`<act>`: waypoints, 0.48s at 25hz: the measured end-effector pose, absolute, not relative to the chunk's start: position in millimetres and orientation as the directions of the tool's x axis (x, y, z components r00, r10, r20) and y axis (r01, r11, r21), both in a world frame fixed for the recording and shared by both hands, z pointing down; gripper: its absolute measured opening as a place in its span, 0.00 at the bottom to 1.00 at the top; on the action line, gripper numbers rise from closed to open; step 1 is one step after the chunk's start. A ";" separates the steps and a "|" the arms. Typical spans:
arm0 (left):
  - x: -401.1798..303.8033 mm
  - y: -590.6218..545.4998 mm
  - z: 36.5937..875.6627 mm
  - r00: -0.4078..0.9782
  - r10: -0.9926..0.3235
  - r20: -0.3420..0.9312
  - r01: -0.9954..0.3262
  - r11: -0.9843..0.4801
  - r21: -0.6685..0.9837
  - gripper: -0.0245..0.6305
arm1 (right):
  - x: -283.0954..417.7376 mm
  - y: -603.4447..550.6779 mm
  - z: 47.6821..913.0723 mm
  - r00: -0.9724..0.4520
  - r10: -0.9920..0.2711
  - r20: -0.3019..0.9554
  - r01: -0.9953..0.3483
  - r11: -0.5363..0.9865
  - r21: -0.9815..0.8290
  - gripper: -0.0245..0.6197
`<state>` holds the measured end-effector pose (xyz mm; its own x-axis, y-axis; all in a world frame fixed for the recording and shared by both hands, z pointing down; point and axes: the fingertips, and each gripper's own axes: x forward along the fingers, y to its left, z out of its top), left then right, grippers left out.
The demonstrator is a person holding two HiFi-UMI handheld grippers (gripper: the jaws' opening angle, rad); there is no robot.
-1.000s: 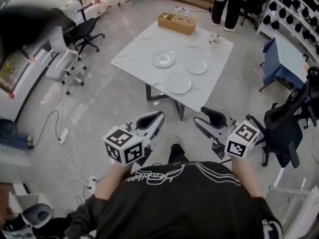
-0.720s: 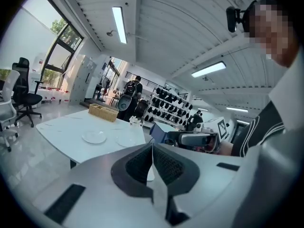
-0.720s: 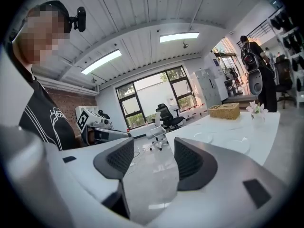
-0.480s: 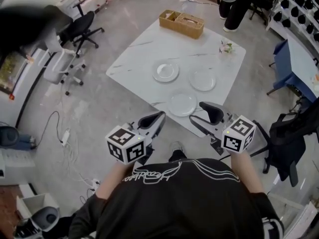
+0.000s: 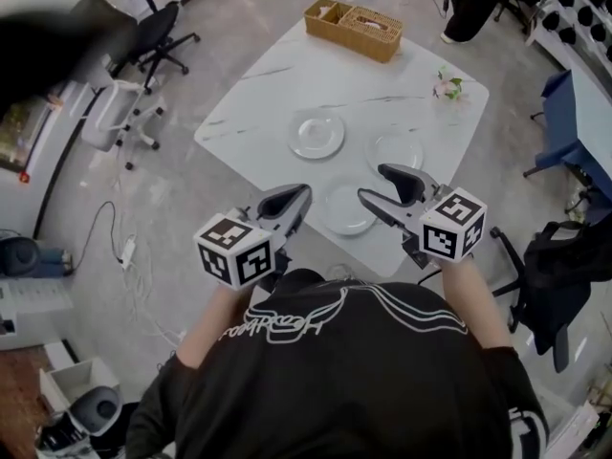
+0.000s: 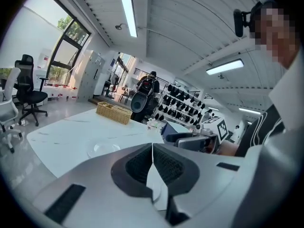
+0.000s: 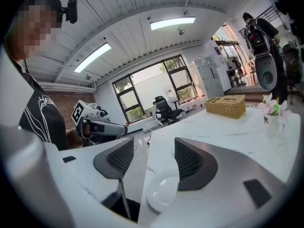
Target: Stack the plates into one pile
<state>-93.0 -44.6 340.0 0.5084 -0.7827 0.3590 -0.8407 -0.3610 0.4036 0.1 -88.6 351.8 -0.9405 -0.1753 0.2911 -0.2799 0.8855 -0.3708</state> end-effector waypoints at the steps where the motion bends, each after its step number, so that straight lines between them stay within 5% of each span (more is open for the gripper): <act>1: -96.2 -47.3 342.6 0.502 -0.783 0.368 -0.846 -0.355 0.398 0.08 | -1.9 -93.3 353.8 -0.939 -0.176 0.296 -0.283 0.884 -0.372 0.45; 12: -157.2 -105.1 399.5 0.434 -0.763 0.479 -0.890 -0.281 0.359 0.08 | -27.4 -147.2 413.7 -0.878 -0.215 0.427 -0.398 0.824 -0.404 0.45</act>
<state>-157.2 -105.1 399.5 0.4337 -0.7633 0.4788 -0.8902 -0.2808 0.3588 -27.4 -147.2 413.7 -0.8782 -0.2146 0.4275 -0.3979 0.8236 -0.4041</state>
